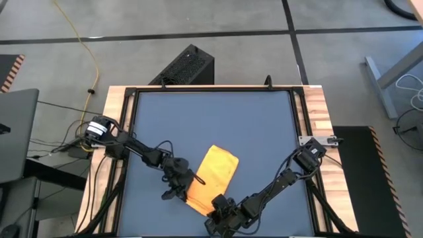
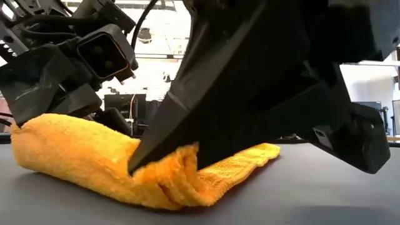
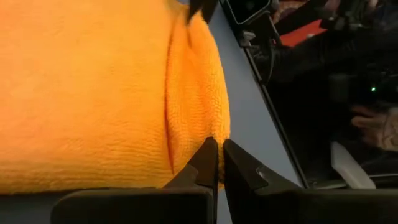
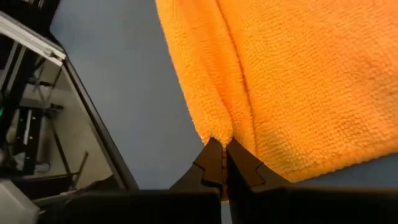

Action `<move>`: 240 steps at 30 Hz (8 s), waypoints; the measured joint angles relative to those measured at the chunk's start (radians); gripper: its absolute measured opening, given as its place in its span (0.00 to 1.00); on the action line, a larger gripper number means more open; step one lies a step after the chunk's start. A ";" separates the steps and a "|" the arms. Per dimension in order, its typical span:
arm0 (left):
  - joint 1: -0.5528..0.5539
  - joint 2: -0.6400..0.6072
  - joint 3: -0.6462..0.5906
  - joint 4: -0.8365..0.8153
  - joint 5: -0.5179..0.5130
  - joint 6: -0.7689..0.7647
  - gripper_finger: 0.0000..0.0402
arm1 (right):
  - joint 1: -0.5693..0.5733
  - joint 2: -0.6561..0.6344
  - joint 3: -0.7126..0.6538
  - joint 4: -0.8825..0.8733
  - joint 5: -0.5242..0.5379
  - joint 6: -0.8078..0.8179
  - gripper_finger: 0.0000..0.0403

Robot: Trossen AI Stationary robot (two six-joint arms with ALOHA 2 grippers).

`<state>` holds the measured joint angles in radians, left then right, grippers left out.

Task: Roll towel into tight, uniform cylinder
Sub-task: Roll the orange microfiber cloth

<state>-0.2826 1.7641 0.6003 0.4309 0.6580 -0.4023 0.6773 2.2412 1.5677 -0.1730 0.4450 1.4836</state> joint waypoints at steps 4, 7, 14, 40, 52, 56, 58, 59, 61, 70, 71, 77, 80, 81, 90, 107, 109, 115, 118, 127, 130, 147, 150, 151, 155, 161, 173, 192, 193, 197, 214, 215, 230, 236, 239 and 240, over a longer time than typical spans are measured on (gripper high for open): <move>0.004 -0.002 0.002 -0.039 0.004 -0.005 0.00 | -0.012 -0.004 0.000 -0.012 -0.009 0.063 0.05; 0.005 -0.002 0.004 -0.064 0.020 -0.010 0.00 | -0.012 -0.004 0.000 -0.031 -0.012 0.112 0.05; 0.006 0.000 0.046 -0.173 -0.006 -0.023 0.00 | -0.013 -0.005 0.000 -0.050 -0.003 0.185 0.05; 0.042 -0.053 0.284 -0.818 -0.216 0.440 0.16 | -0.029 -0.008 0.002 -0.138 -0.028 0.300 0.05; -0.097 -0.369 0.088 -0.294 -0.367 0.446 0.05 | -0.042 -0.008 0.001 -0.145 -0.047 0.274 0.06; -0.162 -0.282 0.018 -0.006 -0.447 0.475 0.01 | -0.048 -0.008 0.001 -0.144 -0.052 0.273 0.06; -0.182 -0.224 0.019 0.093 -0.448 0.507 0.01 | -0.052 -0.008 0.001 -0.145 -0.055 0.273 0.06; -0.190 -0.193 0.026 0.114 -0.448 0.528 0.01 | -0.055 -0.008 0.001 -0.144 -0.056 0.274 0.06; -0.200 -0.126 0.041 0.113 -0.446 0.556 0.00 | -0.058 -0.008 0.001 -0.142 -0.059 0.275 0.06; -0.202 0.025 0.097 0.138 -0.498 0.550 0.00 | -0.064 -0.007 0.000 -0.139 -0.061 0.296 0.06; -0.204 0.024 0.097 0.155 -0.499 0.553 0.00 | -0.064 -0.007 0.000 -0.139 -0.061 0.297 0.06; -0.201 0.022 0.098 0.156 -0.531 0.556 0.00 | -0.064 -0.006 0.000 -0.134 -0.061 0.297 0.06; -0.197 0.043 0.098 0.143 -0.534 0.550 0.00 | -0.064 -0.006 0.000 -0.133 -0.061 0.298 0.06; -0.197 0.051 0.098 0.138 -0.537 0.546 0.00 | -0.064 -0.006 0.000 -0.133 -0.061 0.297 0.06; -0.189 0.086 0.098 0.144 -0.560 0.496 0.00 | -0.065 -0.005 0.000 -0.128 -0.060 0.362 0.16; -0.174 0.086 0.098 0.137 -0.559 0.443 0.00 | -0.062 -0.107 -0.004 -0.279 -0.062 0.313 0.39; -0.163 0.086 0.098 0.136 -0.545 0.434 0.00 | -0.059 -0.122 -0.004 -0.275 -0.072 0.279 0.39; -0.129 0.086 0.098 0.135 -0.474 0.407 0.00 | -0.037 -0.153 -0.002 -0.263 -0.068 0.075 0.39; -0.110 0.086 0.098 0.134 -0.422 0.389 0.00 | -0.015 -0.151 -0.002 -0.255 -0.027 -0.134 0.39; -0.071 0.086 0.098 0.124 -0.348 0.352 0.00 | 0.008 -0.138 -0.001 -0.223 0.086 -0.542 0.39; -0.067 0.086 0.098 0.120 -0.348 0.352 0.00 | 0.007 -0.102 0.000 -0.138 0.103 -0.703 0.39; -0.065 0.086 0.098 0.101 -0.330 0.357 0.00 | -0.016 -0.051 0.000 -0.127 0.126 -0.803 0.37; -0.064 0.086 0.098 0.100 -0.329 0.360 0.00 | -0.021 -0.041 0.001 -0.131 0.125 -0.803 0.37; -0.064 0.086 0.098 0.099 -0.328 0.360 0.00 | -0.027 -0.030 0.001 -0.128 0.120 -0.785 0.37; -0.063 0.086 0.098 0.099 -0.319 0.359 0.00 | -0.039 -0.024 -0.001 -0.165 0.121 -0.640 0.33; -0.052 0.086 0.098 0.095 -0.222 0.327 0.00 | -0.043 -0.030 0.000 -0.155 0.065 -0.456 0.08; -0.054 0.078 0.098 0.118 -0.157 0.283 0.00 | -0.034 -0.032 0.000 -0.092 -0.026 -0.182 0.06; -0.071 -0.005 0.097 0.146 -0.286 0.394 0.00 | 0.011 -0.039 -0.133 0.031 0.111 0.072 0.05; -0.076 -0.005 0.097 0.151 -0.302 0.422 0.00 | 0.010 -0.039 -0.132 0.028 0.110 0.076 0.05; -0.100 -0.005 0.098 0.158 -0.323 0.539 0.00 | 0.005 -0.039 -0.132 0.026 0.107 0.079 0.05; -0.226 -0.005 0.098 0.095 -0.563 0.940 0.50 | 0.003 -0.035 -0.133 0.030 0.107 0.083 0.06; -0.224 0.000 0.098 0.076 -0.565 0.941 0.52 | 0.003 -0.035 -0.133 0.031 0.107 0.082 0.06; -0.177 0.005 0.098 -0.045 -0.587 0.850 0.32 | 0.003 -0.034 -0.134 0.032 0.107 0.098 0.06; -0.177 0.005 0.098 -0.055 -0.576 0.819 0.04 | 0.002 -0.034 -0.134 0.022 0.106 0.111 0.07; -0.176 0.005 0.099 -0.059 -0.570 0.793 0.02 | 0.002 -0.034 -0.134 0.013 0.106 0.121 0.08; -0.176 0.005 0.099 -0.062 -0.568 0.781 0.01 | 0.002 -0.034 -0.134 0.014 0.105 0.122 0.09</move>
<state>-0.4583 1.7687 0.6991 0.3693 0.0897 0.3792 0.6788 2.2074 1.4342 -0.1590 0.5497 1.6051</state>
